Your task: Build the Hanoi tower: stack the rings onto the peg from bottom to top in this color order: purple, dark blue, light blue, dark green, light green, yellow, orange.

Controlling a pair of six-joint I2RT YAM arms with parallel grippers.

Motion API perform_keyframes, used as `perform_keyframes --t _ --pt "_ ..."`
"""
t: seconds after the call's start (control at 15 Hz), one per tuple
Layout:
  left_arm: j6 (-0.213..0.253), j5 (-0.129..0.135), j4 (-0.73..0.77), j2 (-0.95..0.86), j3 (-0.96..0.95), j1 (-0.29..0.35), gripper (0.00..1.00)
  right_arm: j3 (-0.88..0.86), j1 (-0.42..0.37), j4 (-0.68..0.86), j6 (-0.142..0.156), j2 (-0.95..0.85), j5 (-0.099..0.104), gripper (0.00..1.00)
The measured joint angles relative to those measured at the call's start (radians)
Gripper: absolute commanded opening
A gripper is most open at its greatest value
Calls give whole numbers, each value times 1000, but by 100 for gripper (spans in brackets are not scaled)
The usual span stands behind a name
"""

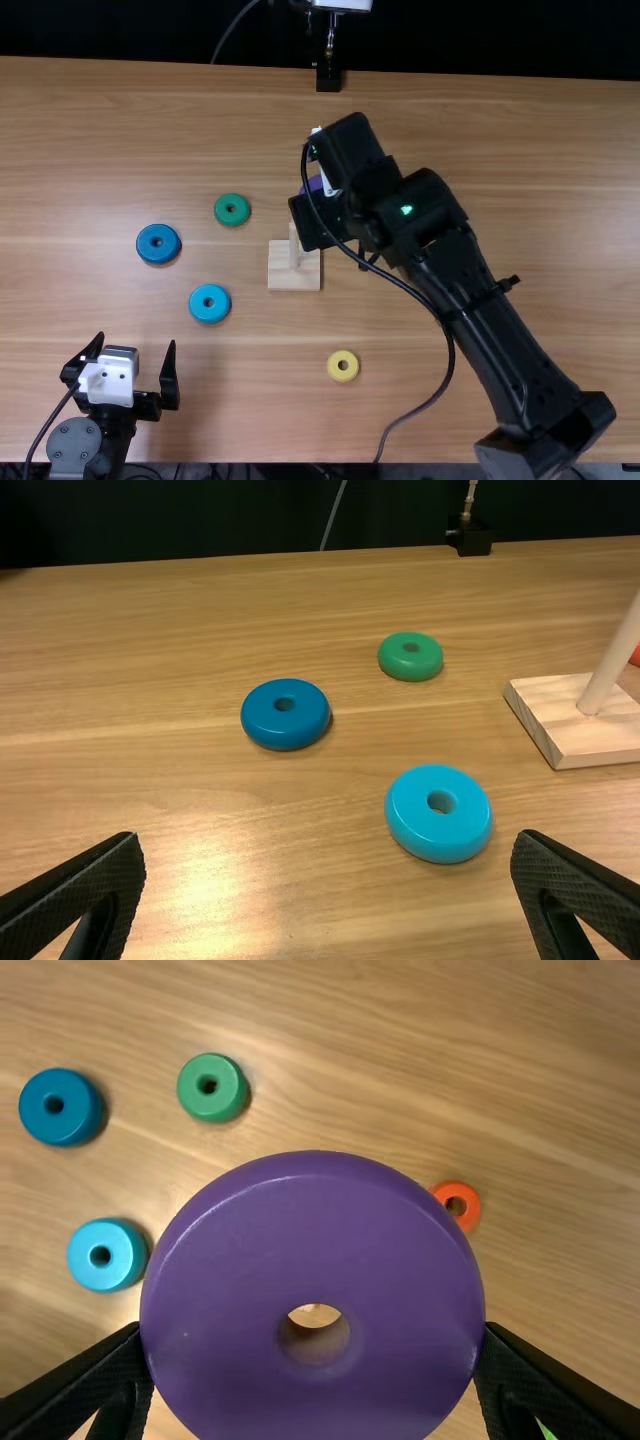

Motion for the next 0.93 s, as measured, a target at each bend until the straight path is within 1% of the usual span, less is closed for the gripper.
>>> perform_keyframes --t 0.2,0.93 --pt "0 0 0 0 0 0 100 3 33 0 0 19 0 0" --pt "0 0 0 0 0 0 100 30 43 3 0 83 0 0"
